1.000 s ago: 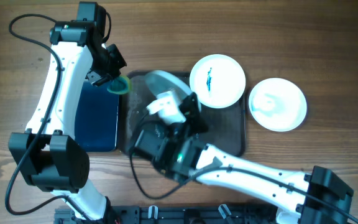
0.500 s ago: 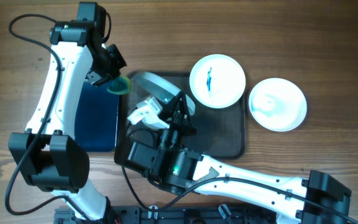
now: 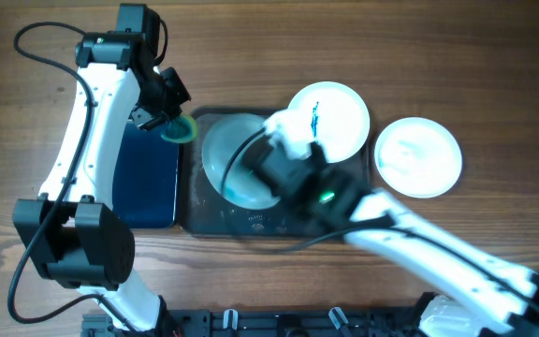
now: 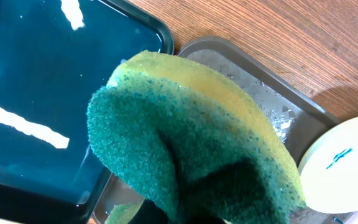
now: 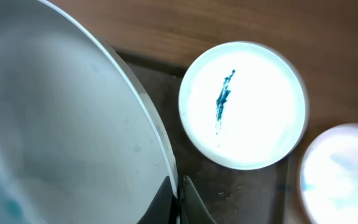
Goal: Clean dirty plates on tray and stack at the side
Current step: 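Carry the plate right and stack it on the first plate, release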
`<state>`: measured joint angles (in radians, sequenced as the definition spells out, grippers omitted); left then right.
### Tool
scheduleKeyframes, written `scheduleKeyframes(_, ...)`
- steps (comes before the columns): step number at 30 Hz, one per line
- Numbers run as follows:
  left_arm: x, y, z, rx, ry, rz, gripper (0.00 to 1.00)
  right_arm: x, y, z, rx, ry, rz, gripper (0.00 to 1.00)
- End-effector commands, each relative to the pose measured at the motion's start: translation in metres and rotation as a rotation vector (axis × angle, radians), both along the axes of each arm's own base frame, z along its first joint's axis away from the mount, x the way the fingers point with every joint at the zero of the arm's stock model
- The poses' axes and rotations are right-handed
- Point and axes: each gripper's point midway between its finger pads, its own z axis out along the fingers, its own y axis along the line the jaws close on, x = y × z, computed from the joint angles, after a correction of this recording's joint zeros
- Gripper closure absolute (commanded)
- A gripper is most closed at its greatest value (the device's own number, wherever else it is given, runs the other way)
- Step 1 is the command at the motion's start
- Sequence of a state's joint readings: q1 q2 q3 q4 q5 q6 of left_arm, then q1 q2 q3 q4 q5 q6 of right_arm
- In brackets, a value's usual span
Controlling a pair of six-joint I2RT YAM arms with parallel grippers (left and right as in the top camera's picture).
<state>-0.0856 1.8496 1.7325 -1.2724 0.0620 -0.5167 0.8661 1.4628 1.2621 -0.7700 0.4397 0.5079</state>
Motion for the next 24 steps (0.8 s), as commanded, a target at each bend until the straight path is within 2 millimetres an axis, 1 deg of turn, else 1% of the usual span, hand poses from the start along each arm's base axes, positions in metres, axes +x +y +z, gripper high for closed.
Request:
scheduleKeyframes(1, -0.001, -0.006, -0.001, -0.01, 0.002, -0.028, 0.96, 0.008, -0.02, 0.048, 0.425, 0.14, -0.054, 0.96)
scheduleKeyframes(3, -0.001, -0.007, -0.001, -0.01, 0.001, -0.03, 0.96, 0.02, -0.05, 0.059, 0.507, 0.147, -0.122, 0.96)
scheduleKeyframes(4, -0.001, -0.007, -0.001, -0.01, 0.001, -0.031, 0.96, 0.025, -0.063, 0.061, 0.523, 0.146, -0.155, 0.96)
scheduleKeyframes(5, -0.001, -0.008, -0.001, -0.01, 0.001, -0.032, 0.96, 0.032, -0.088, 0.061, 0.536, 0.14, -0.222, 0.96)
scheduleKeyframes(6, -0.001, -0.009, -0.001, -0.01, 0.001, -0.034, 0.96, 0.035, -0.105, 0.06, 0.534, 0.138, -0.272, 0.96)
scheduleKeyframes(7, -0.002, -0.009, -0.001, -0.01, 0.001, -0.035, 0.96, 0.038, -0.124, 0.057, 0.53, 0.141, -0.33, 0.96)
scheduleKeyframes(8, -0.002, -0.01, -0.001, -0.011, 0.0, -0.038, 0.96, 0.041, -0.153, 0.052, 0.525, 0.148, -0.42, 0.96)
scheduleKeyframes(9, -0.001, -0.011, -0.001, -0.011, 0.0, -0.037, 0.96, 0.041, -0.17, 0.049, 0.522, 0.152, -0.47, 0.96)
scheduleKeyframes(10, -0.001, -0.013, -0.001, -0.011, -0.003, -0.041, 0.96, 0.041, -0.199, 0.043, 0.518, 0.161, -0.559, 0.96)
scheduleKeyframes(11, -0.001, -0.014, -0.001, -0.011, -0.004, -0.045, 0.96, 0.04, -0.22, 0.039, 0.51, 0.166, -0.617, 0.96)
scheduleKeyframes(13, 0.0, -0.017, -0.001, -0.011, -0.008, -0.053, 0.96, 0.036, -0.259, 0.027, 0.478, 0.179, -0.716, 0.96)
scheduleKeyframes(14, 0.0, -0.019, -0.001, -0.011, -0.01, -0.057, 0.96, 0.031, -0.28, 0.018, 0.459, 0.202, -0.787, 0.96)
scheduleKeyframes(15, 0.0, -0.021, 0.0, -0.012, -0.013, -0.061, 0.96, 0.027, -0.295, 0.008, 0.437, 0.227, -0.833, 0.96)
scheduleKeyframes(16, 0.001, -0.022, 0.0, -0.012, -0.018, -0.064, 0.96, 0.021, -0.309, -0.006, 0.417, 0.265, -0.874, 0.96)
scheduleKeyframes(17, 0.001, -0.023, 0.0, -0.012, -0.019, -0.066, 0.96, 0.017, -0.315, -0.015, 0.411, 0.292, -0.898, 0.96)
scheduleKeyframes(19, 0.002, -0.025, 0.0, -0.013, -0.024, -0.071, 0.96, 0.008, -0.325, -0.04, 0.391, 0.365, -0.937, 0.96)
scheduleKeyframes(22, 0.002, -0.025, 0.0, -0.012, -0.024, -0.071, 0.96, -0.005, -0.335, -0.077, 0.34, 0.457, -0.995, 0.96)
scheduleKeyframes(24, 0.002, -0.025, 0.0, -0.012, -0.024, -0.071, 0.96, -0.009, -0.335, -0.094, 0.331, 0.501, -1.001, 0.96)
